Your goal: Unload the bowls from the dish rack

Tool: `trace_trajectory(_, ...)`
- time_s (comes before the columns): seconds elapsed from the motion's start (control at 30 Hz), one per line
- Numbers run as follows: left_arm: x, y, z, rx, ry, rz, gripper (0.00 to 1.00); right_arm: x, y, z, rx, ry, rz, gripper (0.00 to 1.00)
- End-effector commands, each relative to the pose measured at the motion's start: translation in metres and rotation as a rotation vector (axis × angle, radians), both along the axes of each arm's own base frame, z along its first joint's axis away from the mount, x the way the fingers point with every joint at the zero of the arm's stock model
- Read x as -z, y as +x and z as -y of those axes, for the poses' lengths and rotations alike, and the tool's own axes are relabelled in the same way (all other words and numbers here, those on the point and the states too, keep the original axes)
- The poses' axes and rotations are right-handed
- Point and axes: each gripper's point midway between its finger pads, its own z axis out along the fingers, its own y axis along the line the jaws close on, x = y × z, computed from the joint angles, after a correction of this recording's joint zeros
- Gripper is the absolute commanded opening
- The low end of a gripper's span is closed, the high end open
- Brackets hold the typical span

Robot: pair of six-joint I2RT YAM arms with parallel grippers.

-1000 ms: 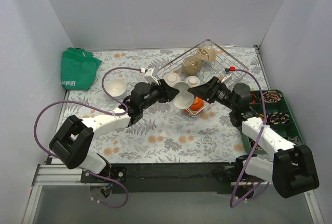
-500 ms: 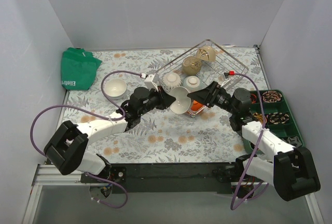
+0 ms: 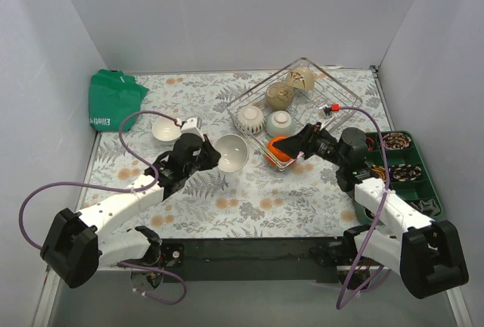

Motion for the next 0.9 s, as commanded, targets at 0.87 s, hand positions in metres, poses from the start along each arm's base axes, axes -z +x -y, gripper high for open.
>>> trace_trajectory(0.87,0.078,0.088,-0.115,-0.253,0.148,-0.331,0.00,0.016,0.021,0.035,0.154,-0.338,0.151,0.99)
